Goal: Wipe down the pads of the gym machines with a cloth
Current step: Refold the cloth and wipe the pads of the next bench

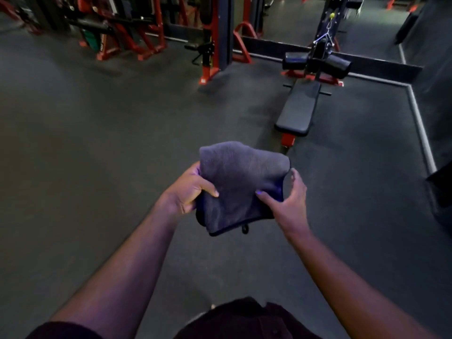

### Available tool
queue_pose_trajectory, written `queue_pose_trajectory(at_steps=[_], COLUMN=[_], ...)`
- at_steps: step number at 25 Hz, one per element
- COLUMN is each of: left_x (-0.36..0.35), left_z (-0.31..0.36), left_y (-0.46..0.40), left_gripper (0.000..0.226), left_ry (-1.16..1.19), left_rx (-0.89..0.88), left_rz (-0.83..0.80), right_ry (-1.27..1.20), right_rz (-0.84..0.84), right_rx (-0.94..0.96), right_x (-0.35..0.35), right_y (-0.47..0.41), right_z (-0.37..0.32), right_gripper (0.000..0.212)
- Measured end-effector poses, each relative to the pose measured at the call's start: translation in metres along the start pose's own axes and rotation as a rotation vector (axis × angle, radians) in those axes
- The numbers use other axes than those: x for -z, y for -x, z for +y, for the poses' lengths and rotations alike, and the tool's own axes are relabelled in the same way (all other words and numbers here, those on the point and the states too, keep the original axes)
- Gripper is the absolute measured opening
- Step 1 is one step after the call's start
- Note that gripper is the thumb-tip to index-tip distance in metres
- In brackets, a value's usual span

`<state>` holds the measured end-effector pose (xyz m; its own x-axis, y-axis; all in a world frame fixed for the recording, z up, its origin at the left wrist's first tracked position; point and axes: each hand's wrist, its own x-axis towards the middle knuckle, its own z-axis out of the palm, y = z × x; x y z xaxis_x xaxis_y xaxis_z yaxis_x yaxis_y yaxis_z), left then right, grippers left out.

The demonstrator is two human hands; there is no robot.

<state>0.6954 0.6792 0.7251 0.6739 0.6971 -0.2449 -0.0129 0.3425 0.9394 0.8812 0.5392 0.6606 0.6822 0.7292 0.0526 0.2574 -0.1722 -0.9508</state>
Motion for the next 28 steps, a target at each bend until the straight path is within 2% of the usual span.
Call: queue_pose_trajectory(at_steps=[1, 3, 5, 8, 11, 13, 17, 20, 24, 26, 28], left_x=[0.01, 0.026, 0.039, 0.06, 0.087, 0.106, 0.137, 0.175, 0.244, 0.283, 0.314], left_z=[0.023, 0.065, 0.1, 0.14, 0.172, 0.187, 0.213, 0.234, 0.271, 0.302, 0.336], left_y=[-0.034, -0.102, -0.168, -0.285, -0.408, -0.477, -0.586, -0.681, -0.805, -0.875, -0.941], left_gripper=[0.063, 0.067, 0.066, 0.065, 0.065, 0.065, 0.083, 0.089, 0.09, 0.092, 0.093], left_ry=[0.039, 0.075, 0.058, -0.013, 0.005, 0.039, -0.028, 0.071, 0.22, 0.252, 0.296], left_rx=[0.017, 0.016, 0.001, -0.027, -0.079, -0.09, -0.114, -0.101, -0.187, -0.179, -0.168], left_rz=[-0.031, -0.078, -0.135, -0.14, -0.004, 0.083, 0.073, 0.176, 0.13, 0.118, 0.086], right_ry=[-0.261, -0.757, -0.953, -0.82, -0.727, -0.701, -0.672, -0.651, -0.634, -0.63, -0.663], right_rz=[-0.13, -0.379, -0.492, -0.499, -0.381, -0.379, -0.403, -0.421, -0.483, -0.514, -0.52], right_rx=[-0.102, -0.303, -0.479, -0.403, -0.323, -0.351, -0.403, -0.423, -0.398, -0.399, -0.435], right_x=[-0.006, -0.014, -0.025, -0.055, -0.095, -0.118, -0.162, -0.212, -0.292, -0.334, -0.37], right_y=[-0.044, -0.117, -0.186, -0.314, -0.454, -0.539, -0.684, -0.792, -0.923, -0.988, -1.055], right_z=[-0.014, -0.043, -0.062, -0.07, -0.079, -0.083, -0.1, -0.107, -0.111, -0.122, -0.134], right_gripper=[0.107, 0.095, 0.08, 0.064, 0.043, 0.035, 0.032, 0.022, 0.036, 0.048, 0.05])
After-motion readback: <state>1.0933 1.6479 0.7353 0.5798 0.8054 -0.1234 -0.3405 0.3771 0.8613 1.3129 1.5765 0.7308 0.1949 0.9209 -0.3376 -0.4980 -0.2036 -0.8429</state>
